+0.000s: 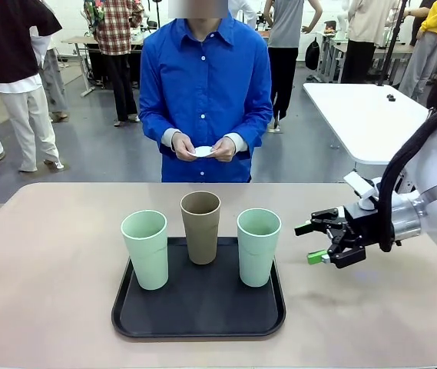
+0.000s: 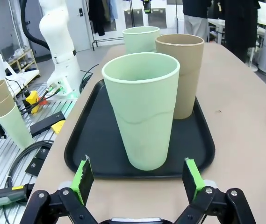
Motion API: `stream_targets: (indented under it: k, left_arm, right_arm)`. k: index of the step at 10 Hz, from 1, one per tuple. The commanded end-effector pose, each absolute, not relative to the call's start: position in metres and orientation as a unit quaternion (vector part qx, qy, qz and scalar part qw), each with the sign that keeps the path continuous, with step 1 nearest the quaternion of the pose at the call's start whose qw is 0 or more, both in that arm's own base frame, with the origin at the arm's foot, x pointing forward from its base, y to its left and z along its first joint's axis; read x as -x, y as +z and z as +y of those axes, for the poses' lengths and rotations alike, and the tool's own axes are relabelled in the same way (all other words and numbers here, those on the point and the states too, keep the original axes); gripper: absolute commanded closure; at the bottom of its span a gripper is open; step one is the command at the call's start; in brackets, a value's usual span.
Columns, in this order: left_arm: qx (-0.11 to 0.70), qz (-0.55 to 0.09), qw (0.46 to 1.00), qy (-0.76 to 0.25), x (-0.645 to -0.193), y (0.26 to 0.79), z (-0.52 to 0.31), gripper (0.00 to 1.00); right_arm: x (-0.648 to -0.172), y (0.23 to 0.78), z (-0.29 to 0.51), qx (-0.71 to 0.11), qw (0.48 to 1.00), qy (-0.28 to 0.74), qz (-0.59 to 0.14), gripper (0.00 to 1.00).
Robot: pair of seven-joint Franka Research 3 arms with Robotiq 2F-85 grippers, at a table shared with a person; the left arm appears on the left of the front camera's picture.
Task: Place coasters on the table and set cups on them.
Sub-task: Pick up one Reusable plastic cup and place it on a coaster set by the human.
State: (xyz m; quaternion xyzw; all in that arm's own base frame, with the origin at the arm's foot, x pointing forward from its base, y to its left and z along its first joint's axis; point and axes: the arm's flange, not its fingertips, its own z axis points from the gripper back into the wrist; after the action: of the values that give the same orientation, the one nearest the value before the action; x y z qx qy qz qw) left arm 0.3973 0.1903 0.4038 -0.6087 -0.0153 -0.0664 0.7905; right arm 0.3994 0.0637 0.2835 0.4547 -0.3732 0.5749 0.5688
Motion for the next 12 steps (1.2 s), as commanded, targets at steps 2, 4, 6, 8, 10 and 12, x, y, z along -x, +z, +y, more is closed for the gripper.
stream_targets:
  k: [2, 4, 6, 8, 10, 12]
  left_arm:
    - [0.612, -0.019, 0.788, -0.067, -0.397, 0.406, 0.19, 0.0]
    - [0.612, -0.019, 0.788, -0.067, -0.397, 0.406, 0.19, 0.0]
    - [0.612, -0.019, 0.788, -0.067, -0.397, 0.406, 0.19, 0.0]
    - [0.612, -0.019, 0.788, -0.067, -0.397, 0.406, 0.19, 0.0]
    - [0.612, -0.019, 0.788, -0.067, -0.397, 0.406, 0.19, 0.0]
    - [0.612, -0.019, 0.788, -0.067, -0.397, 0.406, 0.19, 0.0]
  right_arm:
    - [-0.415, 0.272, 0.093, -0.455, 0.558, 0.582, -0.377, 0.0]
    - [-0.422, 0.268, 0.108, -0.462, 0.55, 0.588, -0.372, 0.0]
    - [-0.427, 0.264, 0.112, -0.466, 0.553, 0.584, -0.367, 0.0]
    - [-0.429, 0.265, 0.109, -0.459, 0.567, 0.577, -0.366, 0.0]
    - [-0.424, 0.268, 0.107, -0.474, 0.548, 0.591, -0.354, 0.0]
    - [-0.424, 0.268, 0.107, -0.474, 0.548, 0.591, -0.354, 0.0]
